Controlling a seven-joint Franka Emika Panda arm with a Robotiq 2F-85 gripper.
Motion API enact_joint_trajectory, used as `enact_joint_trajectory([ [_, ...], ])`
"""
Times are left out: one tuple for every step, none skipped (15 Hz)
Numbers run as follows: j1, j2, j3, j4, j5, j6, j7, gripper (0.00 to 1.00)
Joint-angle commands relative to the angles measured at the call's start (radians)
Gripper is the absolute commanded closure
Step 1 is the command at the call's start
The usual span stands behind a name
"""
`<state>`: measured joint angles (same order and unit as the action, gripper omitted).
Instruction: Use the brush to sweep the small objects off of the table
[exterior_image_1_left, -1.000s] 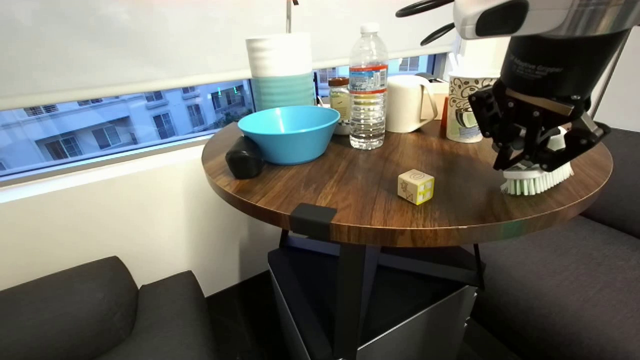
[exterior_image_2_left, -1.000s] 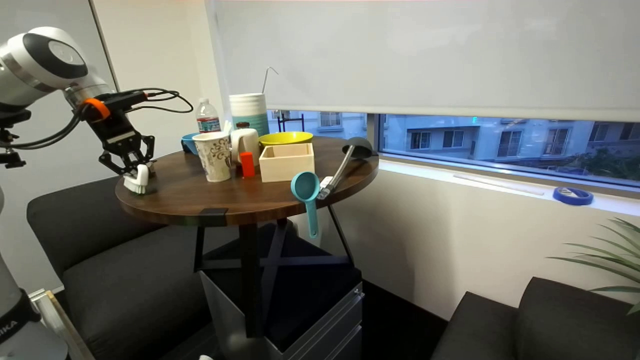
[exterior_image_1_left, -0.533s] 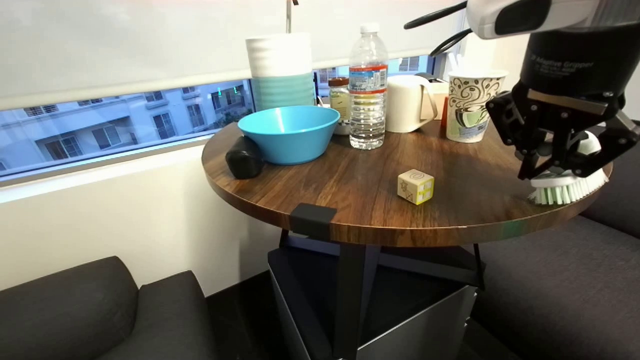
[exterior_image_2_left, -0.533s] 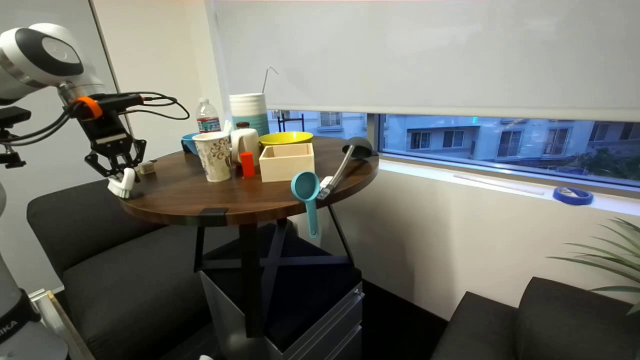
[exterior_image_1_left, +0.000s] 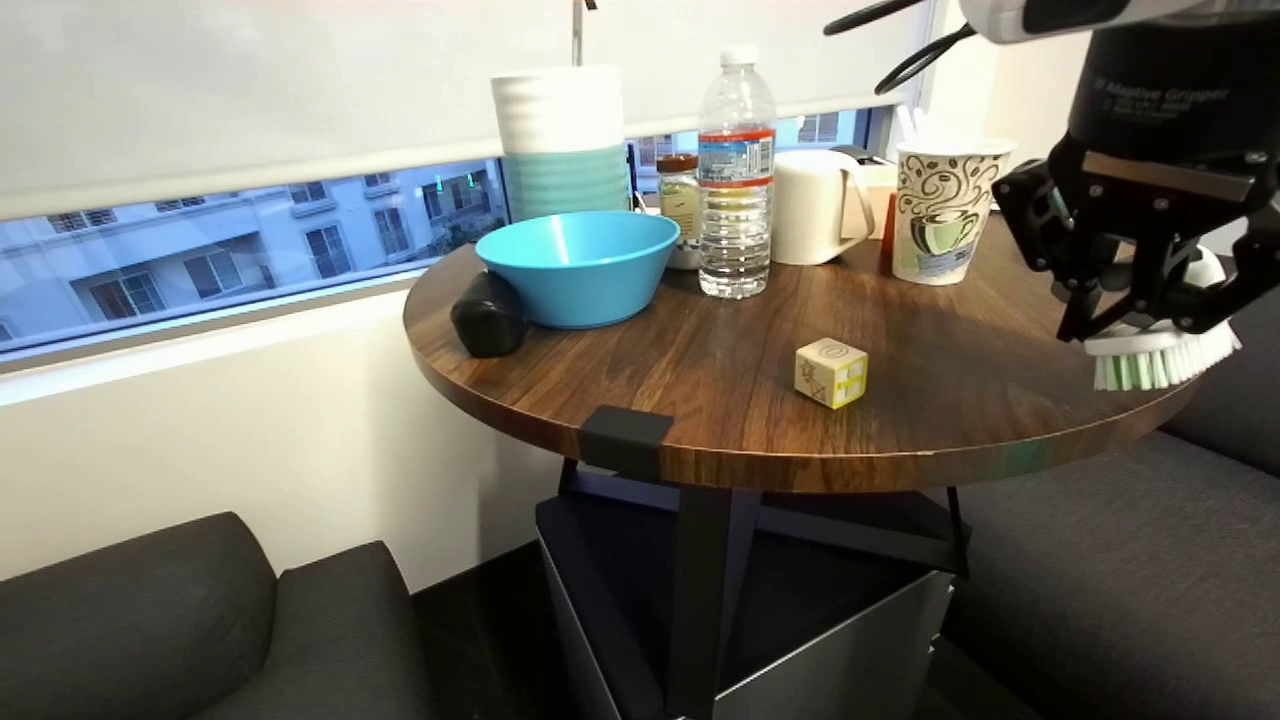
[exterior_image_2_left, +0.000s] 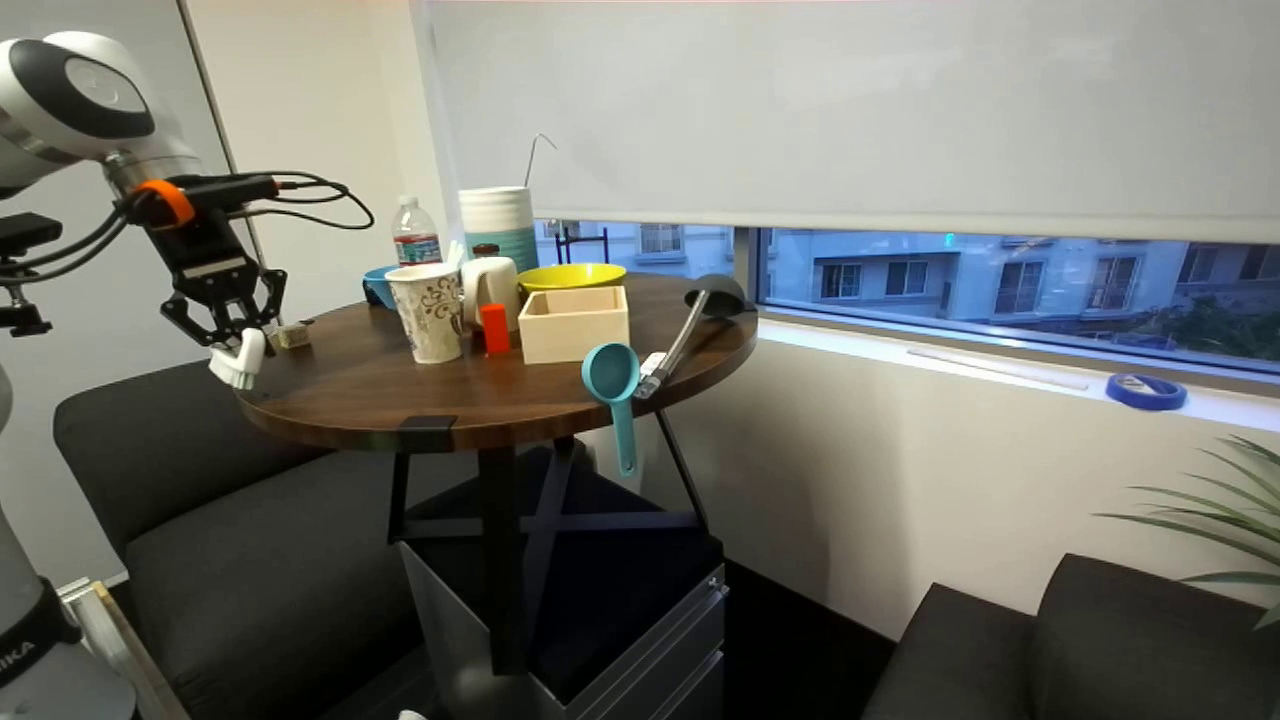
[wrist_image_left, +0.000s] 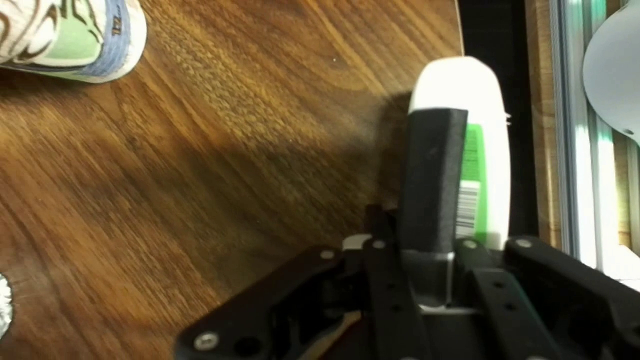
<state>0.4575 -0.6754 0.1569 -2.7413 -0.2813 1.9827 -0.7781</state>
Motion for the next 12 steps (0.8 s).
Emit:
enact_joint_trajectory([
  [-0.017,-0.073,0.032,-0.009,-0.071,0.011,0.023,0.98],
  [-0.018,-0.085,0.037,-0.009,-0.09,0.015,0.03,0.98],
  [-0.021,-0.094,0.043,-0.007,-0.113,0.024,0.04,0.98],
  [-0.026,-0.102,0.049,-0.006,-0.137,0.035,0.057,0.98],
  [-0.029,-0.105,0.052,-0.006,-0.158,0.051,0.072,0.98],
  [-0.036,-0.104,0.058,-0.004,-0.184,0.07,0.091,0.98],
  [-0.044,-0.102,0.059,-0.005,-0.207,0.093,0.112,0.98],
  [-0.05,-0.092,0.061,-0.002,-0.224,0.112,0.129,0.98],
  [-0.059,-0.081,0.062,-0.001,-0.243,0.133,0.147,0.98],
  [-0.068,-0.075,0.061,-0.002,-0.258,0.156,0.163,0.98],
  [-0.079,-0.068,0.059,-0.003,-0.276,0.18,0.178,0.98],
  [-0.09,-0.061,0.057,-0.005,-0.291,0.203,0.191,0.98],
])
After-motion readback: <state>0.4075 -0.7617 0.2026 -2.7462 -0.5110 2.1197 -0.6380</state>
